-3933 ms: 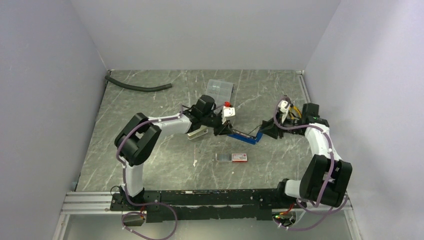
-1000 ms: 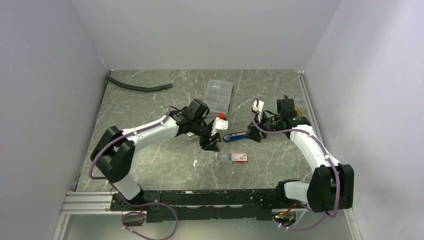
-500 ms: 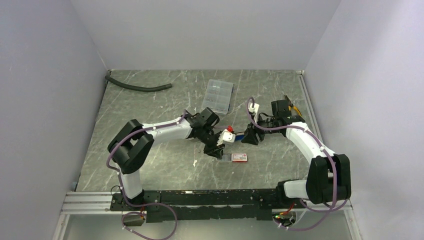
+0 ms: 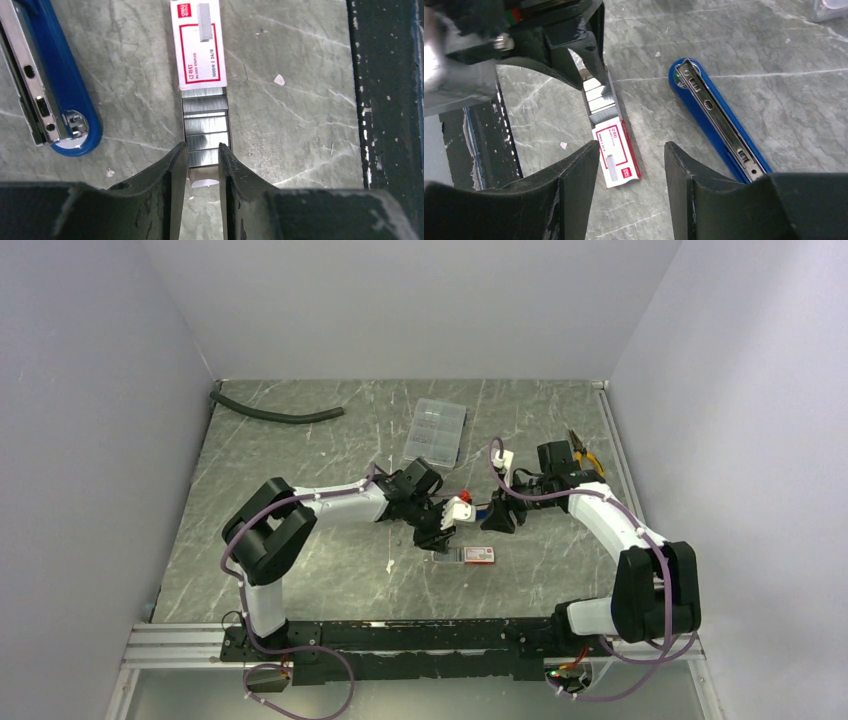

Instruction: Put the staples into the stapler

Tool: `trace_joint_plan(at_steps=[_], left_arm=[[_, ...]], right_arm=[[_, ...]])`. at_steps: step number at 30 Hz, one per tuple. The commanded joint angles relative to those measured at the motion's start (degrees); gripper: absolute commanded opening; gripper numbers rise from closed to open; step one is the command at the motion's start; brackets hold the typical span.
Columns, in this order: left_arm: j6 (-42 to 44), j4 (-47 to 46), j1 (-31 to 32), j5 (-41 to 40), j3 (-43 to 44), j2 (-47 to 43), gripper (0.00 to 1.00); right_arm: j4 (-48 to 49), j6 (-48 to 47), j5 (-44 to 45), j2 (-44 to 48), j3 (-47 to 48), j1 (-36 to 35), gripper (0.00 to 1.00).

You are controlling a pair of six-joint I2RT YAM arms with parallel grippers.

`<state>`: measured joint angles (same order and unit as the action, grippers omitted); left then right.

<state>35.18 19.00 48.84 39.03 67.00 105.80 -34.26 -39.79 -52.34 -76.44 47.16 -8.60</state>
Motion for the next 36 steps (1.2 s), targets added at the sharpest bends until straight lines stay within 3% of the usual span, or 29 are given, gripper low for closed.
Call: trace_joint_plan(at_steps=[1,12,16,24,36], left_arm=[[-12.8,-11.3,0.3,-2.4,-3.5,-2.5,0.34],[-33.4,-12.3,0.5,-3.6,-4.8,-4.2,0.38],[-34.8,-7.5,-0.8,-2.5,-3.9,-4.9,0.38],[-32.3,7.3,-7.3,8.4,0.6,-5.5,0.39],[-43.7,9.2,-7.4,8.9,5.7,2.0,0.37]], right_arm=[[0.4,-1.0,0.1,-0.8,-0.5,-1.7,0.54],[0.4,-5.2,0.6,4.3,-2.8,-1.8,0.53],[1.7,-9.1,-0.4,6.7,-5.3,-2.8,0.51],[3.9,-11.4,3.6,3.3,-1.8,-13.9,0.52],[3.4,-17.8,5.1,-0.4,-3.5,-16.5,0.48]])
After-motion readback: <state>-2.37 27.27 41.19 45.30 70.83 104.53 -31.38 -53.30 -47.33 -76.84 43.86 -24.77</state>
